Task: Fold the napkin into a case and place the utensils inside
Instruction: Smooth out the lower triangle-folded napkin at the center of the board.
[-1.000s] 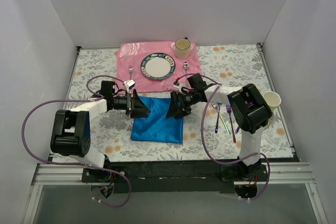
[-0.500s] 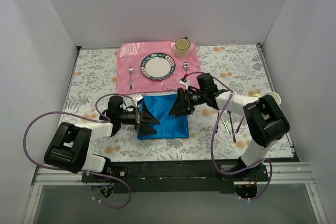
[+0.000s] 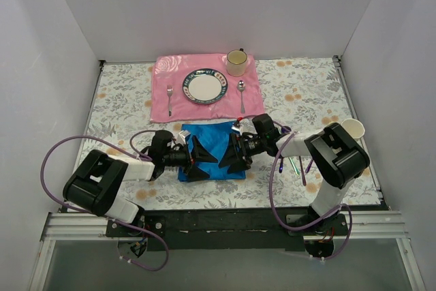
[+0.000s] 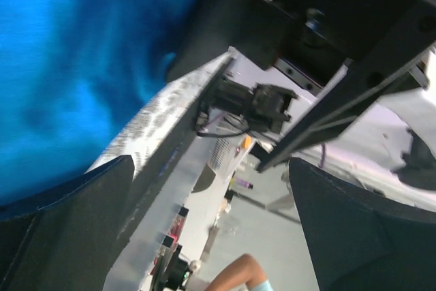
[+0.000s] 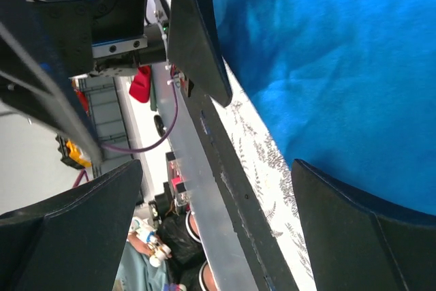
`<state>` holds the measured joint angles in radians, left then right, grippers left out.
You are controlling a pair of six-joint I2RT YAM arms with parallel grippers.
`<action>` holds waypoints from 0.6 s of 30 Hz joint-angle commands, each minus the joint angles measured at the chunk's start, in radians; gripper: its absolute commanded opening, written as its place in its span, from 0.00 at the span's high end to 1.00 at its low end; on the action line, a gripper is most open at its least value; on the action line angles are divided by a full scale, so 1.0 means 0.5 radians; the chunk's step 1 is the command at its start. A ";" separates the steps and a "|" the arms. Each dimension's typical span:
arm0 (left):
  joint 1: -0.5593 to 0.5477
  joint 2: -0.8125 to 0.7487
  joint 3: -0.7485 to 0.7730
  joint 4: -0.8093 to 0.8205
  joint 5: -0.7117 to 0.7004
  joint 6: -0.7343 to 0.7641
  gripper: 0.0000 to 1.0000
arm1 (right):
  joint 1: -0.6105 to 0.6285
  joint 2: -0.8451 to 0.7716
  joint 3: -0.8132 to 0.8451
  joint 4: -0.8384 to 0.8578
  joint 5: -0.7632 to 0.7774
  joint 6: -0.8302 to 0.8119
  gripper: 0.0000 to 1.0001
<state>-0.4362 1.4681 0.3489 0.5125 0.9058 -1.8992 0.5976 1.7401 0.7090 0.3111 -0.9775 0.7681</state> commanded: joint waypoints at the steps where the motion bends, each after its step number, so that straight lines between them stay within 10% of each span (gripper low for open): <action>1: -0.008 -0.046 0.032 -0.487 -0.323 0.135 0.02 | -0.032 0.042 -0.043 0.077 0.022 0.062 0.01; 18: -0.122 -0.561 0.210 -0.383 -0.164 0.362 0.02 | -0.088 -0.252 0.183 -0.140 -0.153 -0.109 0.01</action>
<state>-0.4644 1.3403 0.3756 0.2783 0.7761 -1.8065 0.5575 1.7580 0.7109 0.2710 -0.9897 0.7624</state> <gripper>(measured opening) 0.982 0.986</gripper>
